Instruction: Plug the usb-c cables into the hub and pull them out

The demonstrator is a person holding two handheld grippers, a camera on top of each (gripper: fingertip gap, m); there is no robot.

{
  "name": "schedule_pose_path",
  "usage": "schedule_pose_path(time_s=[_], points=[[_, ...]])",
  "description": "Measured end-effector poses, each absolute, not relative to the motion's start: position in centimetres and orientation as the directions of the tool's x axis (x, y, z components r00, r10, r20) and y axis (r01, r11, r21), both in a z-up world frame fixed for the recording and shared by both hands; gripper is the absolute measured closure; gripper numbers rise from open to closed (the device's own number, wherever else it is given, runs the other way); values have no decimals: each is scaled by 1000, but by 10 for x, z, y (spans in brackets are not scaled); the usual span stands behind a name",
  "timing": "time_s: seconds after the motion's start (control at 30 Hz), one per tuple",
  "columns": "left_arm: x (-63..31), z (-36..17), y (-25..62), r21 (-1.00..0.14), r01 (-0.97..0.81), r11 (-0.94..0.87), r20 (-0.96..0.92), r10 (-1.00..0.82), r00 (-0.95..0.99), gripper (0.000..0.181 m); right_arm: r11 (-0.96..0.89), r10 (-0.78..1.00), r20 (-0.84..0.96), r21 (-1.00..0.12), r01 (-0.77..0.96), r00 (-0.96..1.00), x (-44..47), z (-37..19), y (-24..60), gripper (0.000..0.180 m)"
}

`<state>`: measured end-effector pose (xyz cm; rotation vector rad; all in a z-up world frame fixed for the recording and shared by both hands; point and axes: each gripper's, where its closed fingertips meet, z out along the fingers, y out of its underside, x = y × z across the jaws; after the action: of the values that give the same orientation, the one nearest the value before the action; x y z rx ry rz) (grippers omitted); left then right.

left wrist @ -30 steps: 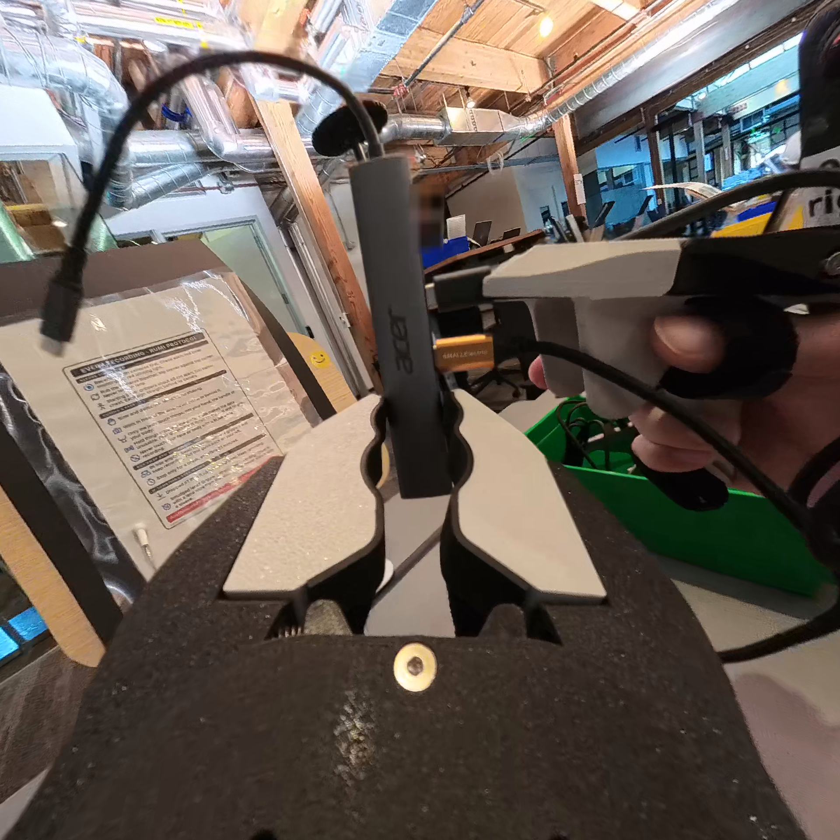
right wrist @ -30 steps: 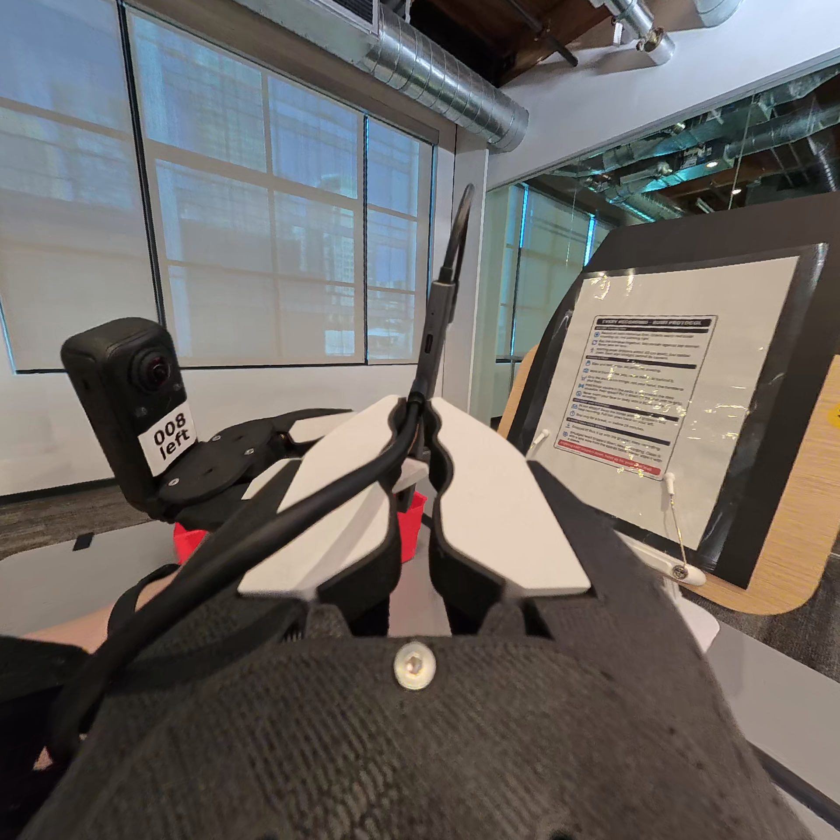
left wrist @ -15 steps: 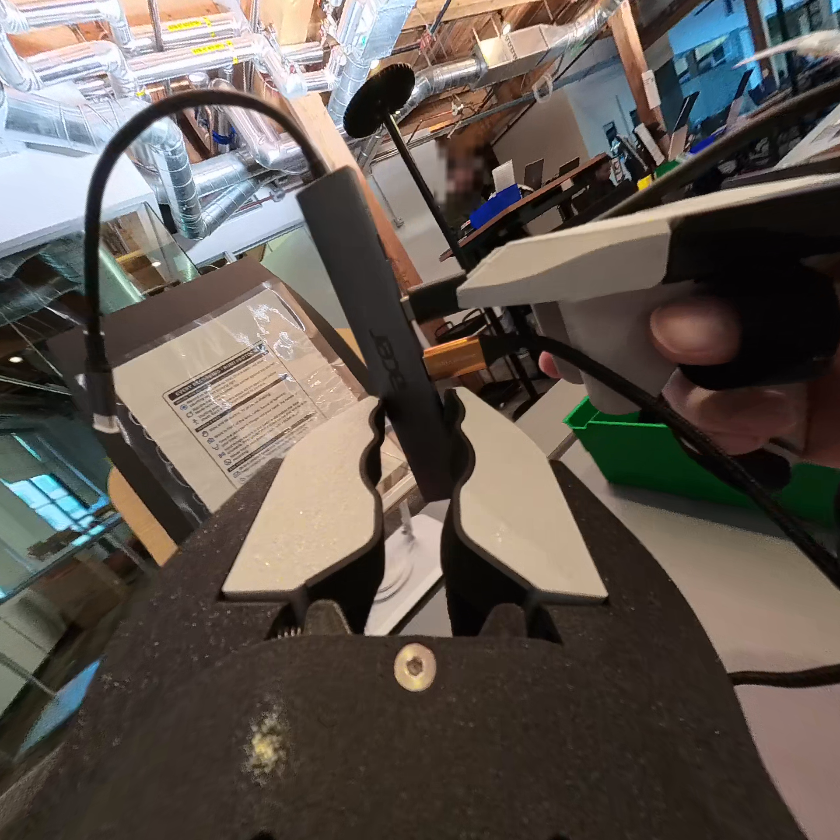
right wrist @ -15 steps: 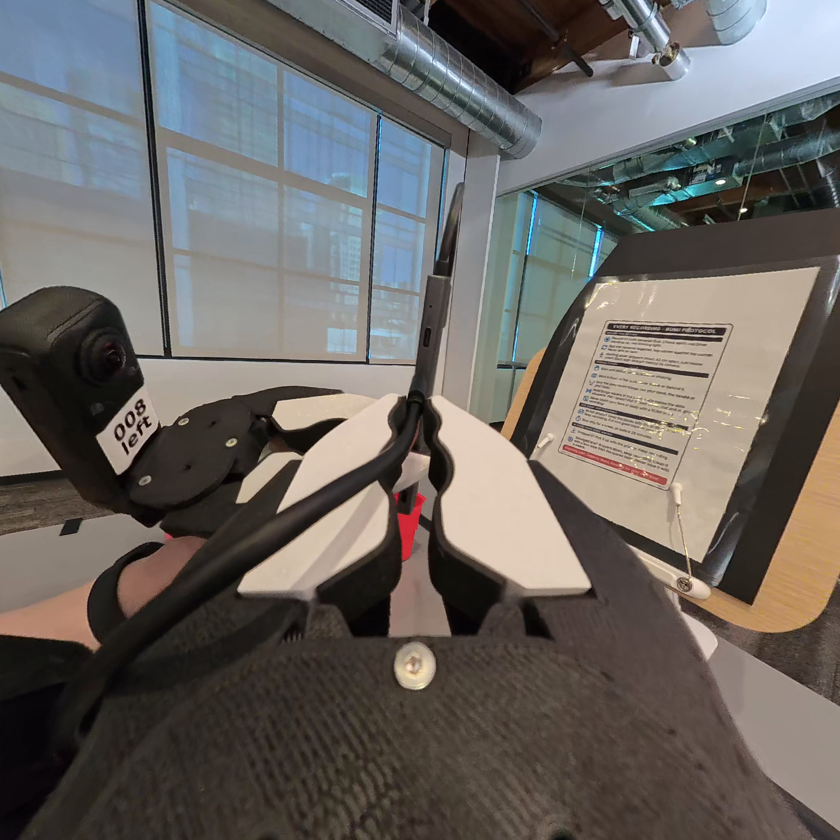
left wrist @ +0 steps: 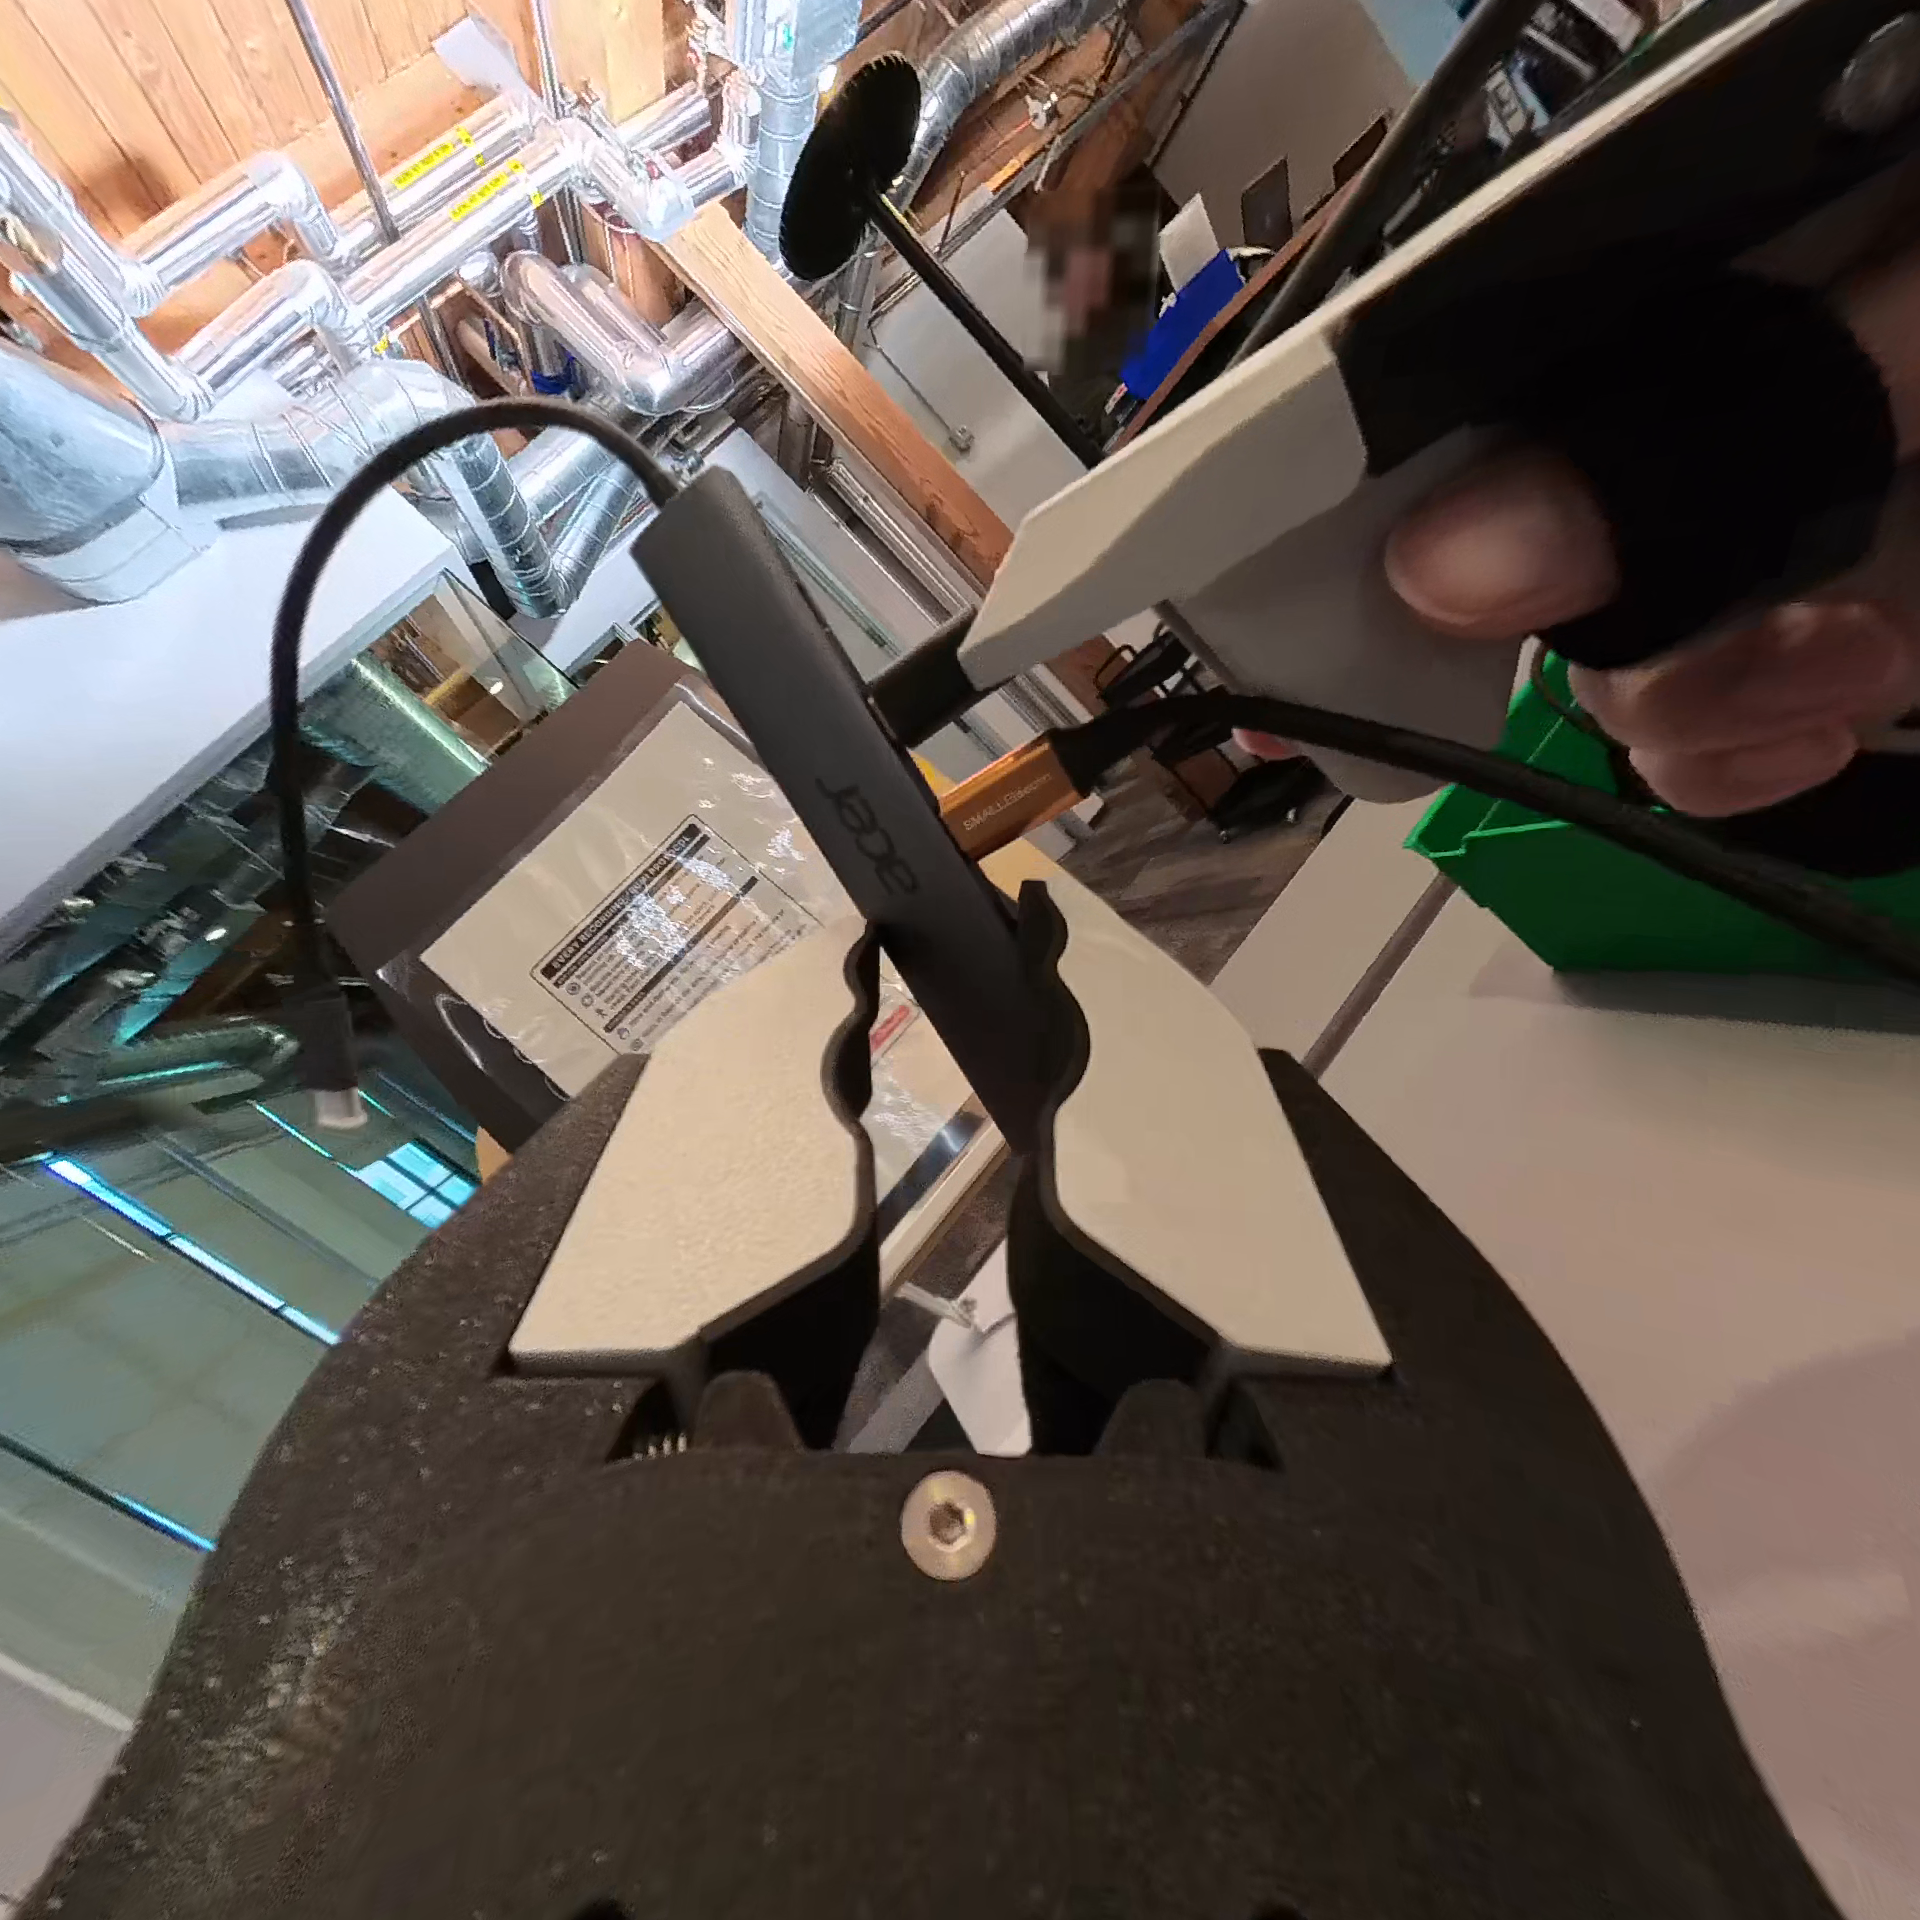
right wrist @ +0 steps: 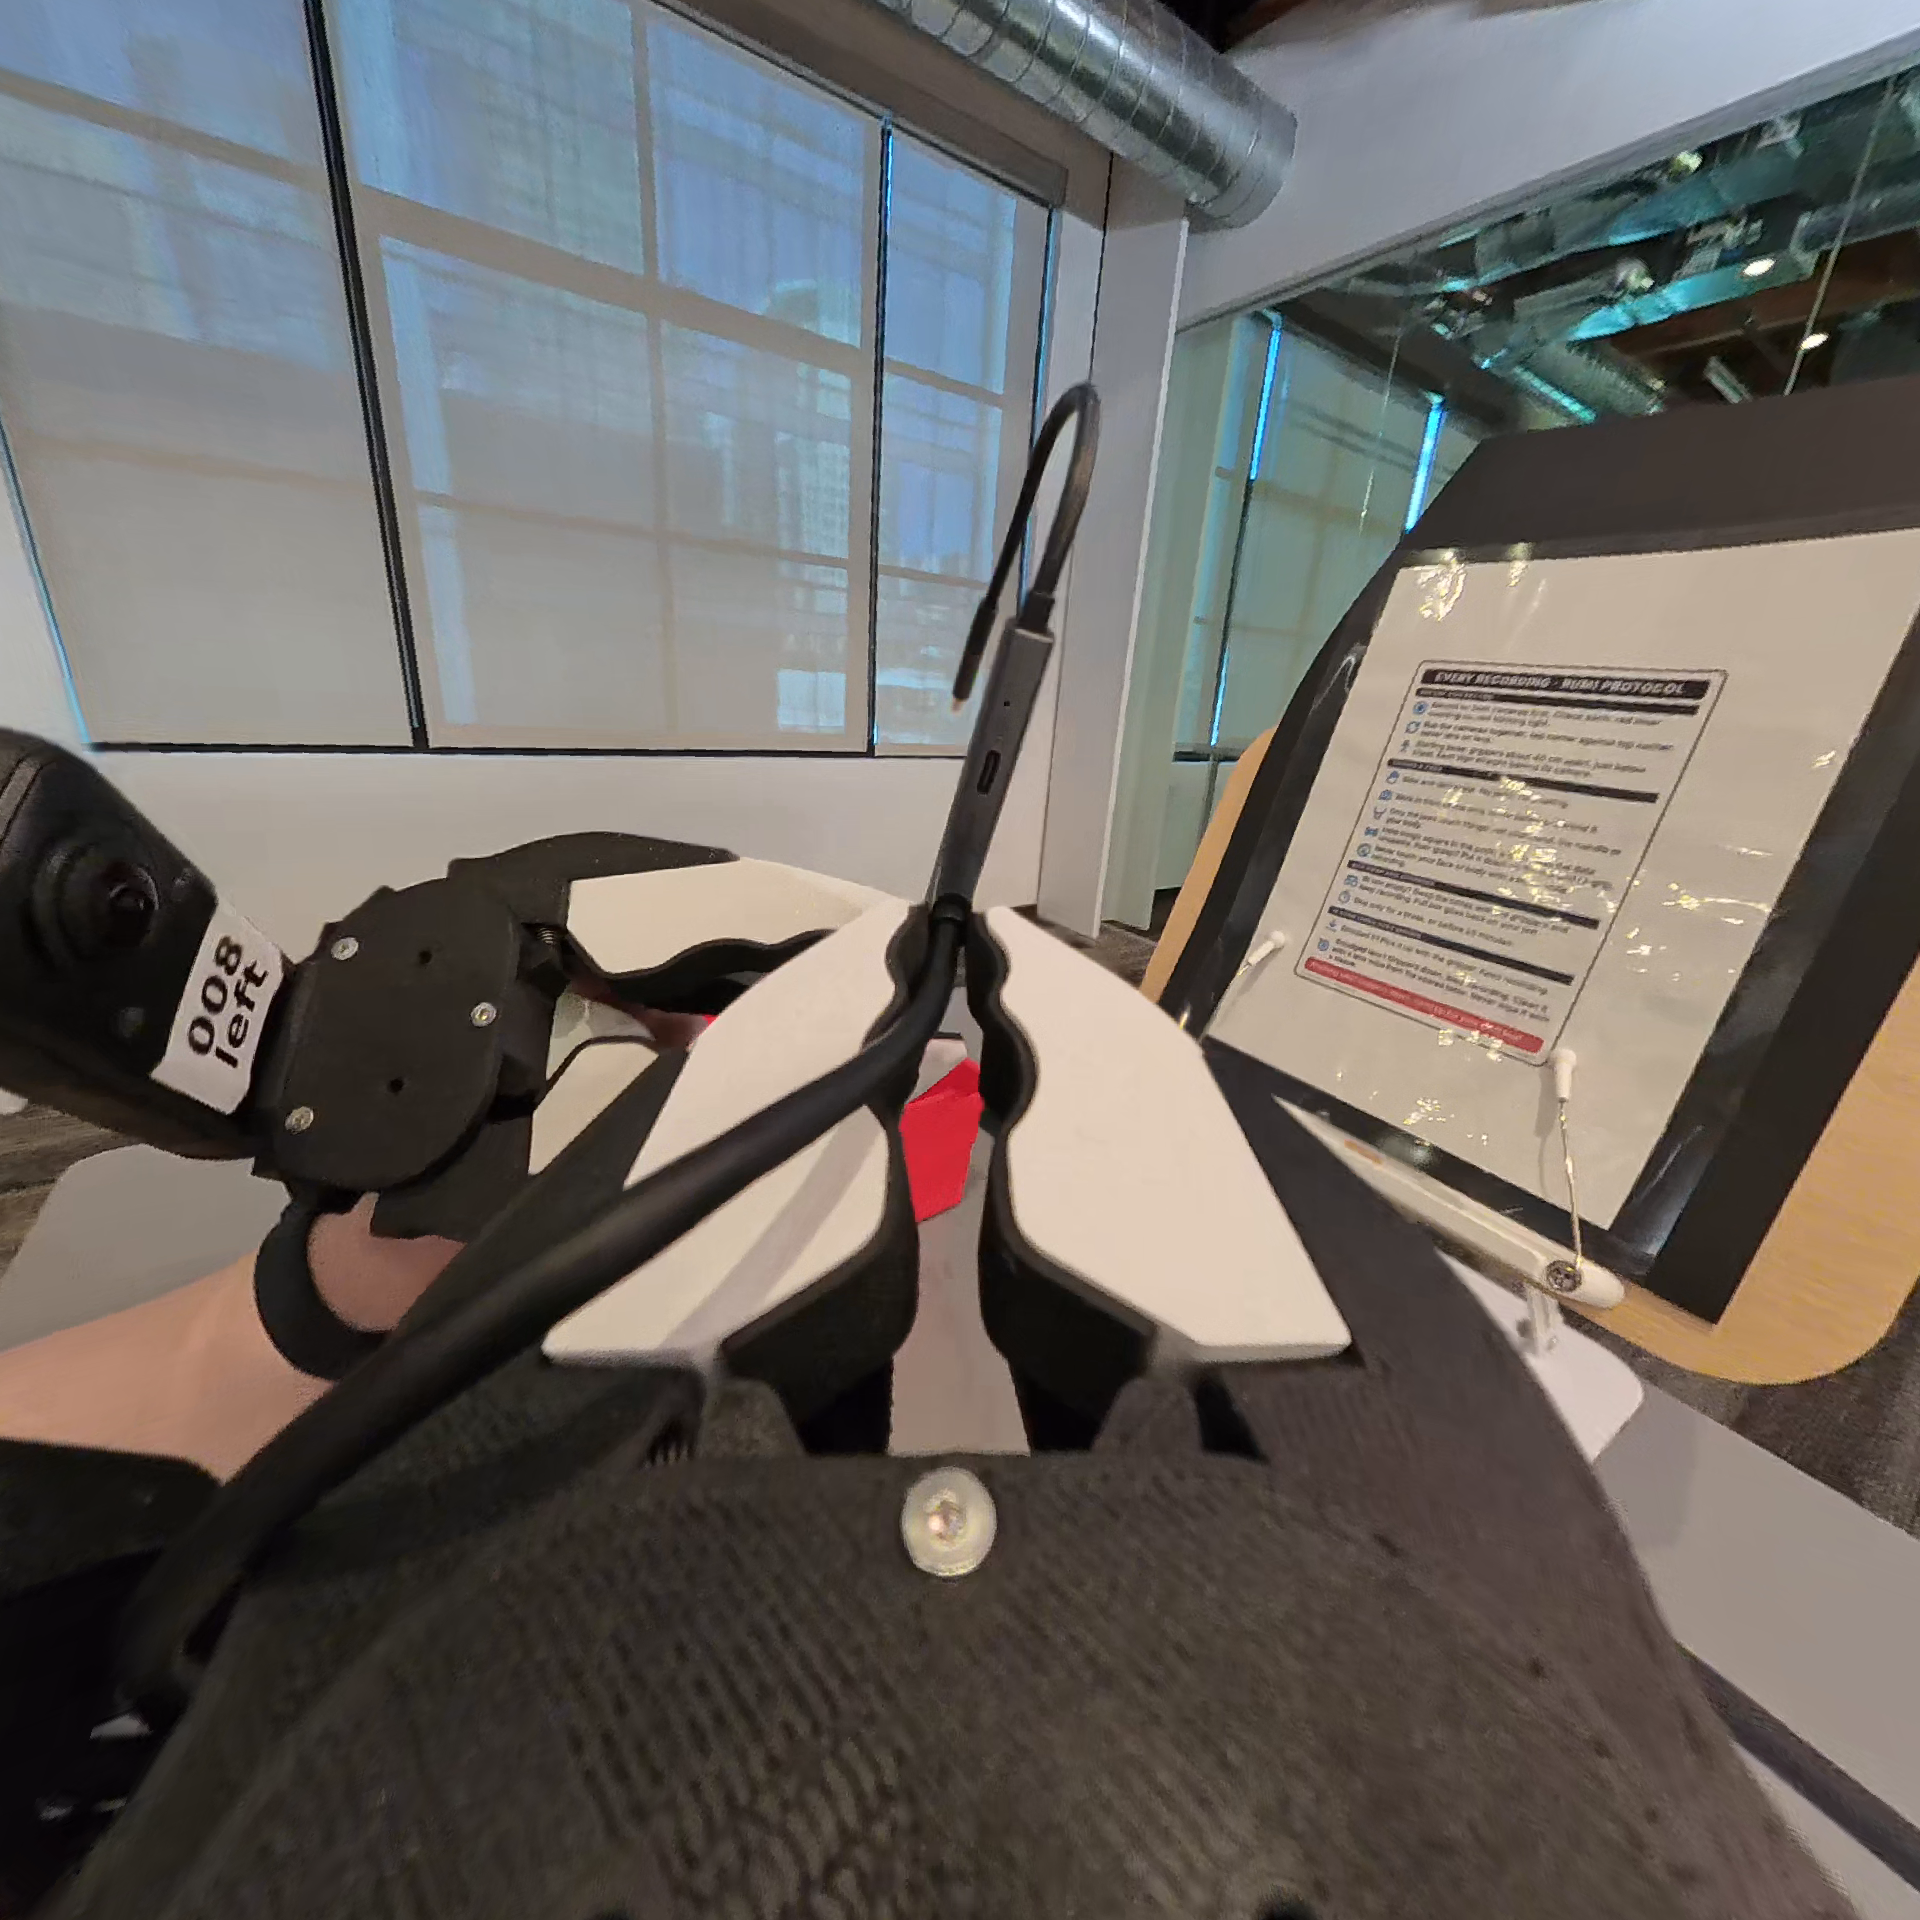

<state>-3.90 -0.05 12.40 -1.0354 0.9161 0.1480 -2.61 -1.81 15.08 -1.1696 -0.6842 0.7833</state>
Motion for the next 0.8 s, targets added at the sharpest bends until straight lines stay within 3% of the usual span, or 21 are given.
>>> schedule_pose_path(time_s=[0.03,0.5,0.67,0.8], points=[[-39,124,-1,-677,-504,537,-712,-303,633,156,187,831,57,-965,-182,554,-26,151,-18,172],[-47,127,1,-578,-594,560,-796,-226,562,156,139,887,37,-972,-189,461,-29,145,-19,172],[-50,125,-1,-557,-630,541,-819,-231,525,156,92,901,-32,-961,-263,433,-30,144,-17,172],[-48,125,0,-603,-602,523,-786,-259,562,156,154,879,-2,-945,-289,476,-31,146,-17,172]])
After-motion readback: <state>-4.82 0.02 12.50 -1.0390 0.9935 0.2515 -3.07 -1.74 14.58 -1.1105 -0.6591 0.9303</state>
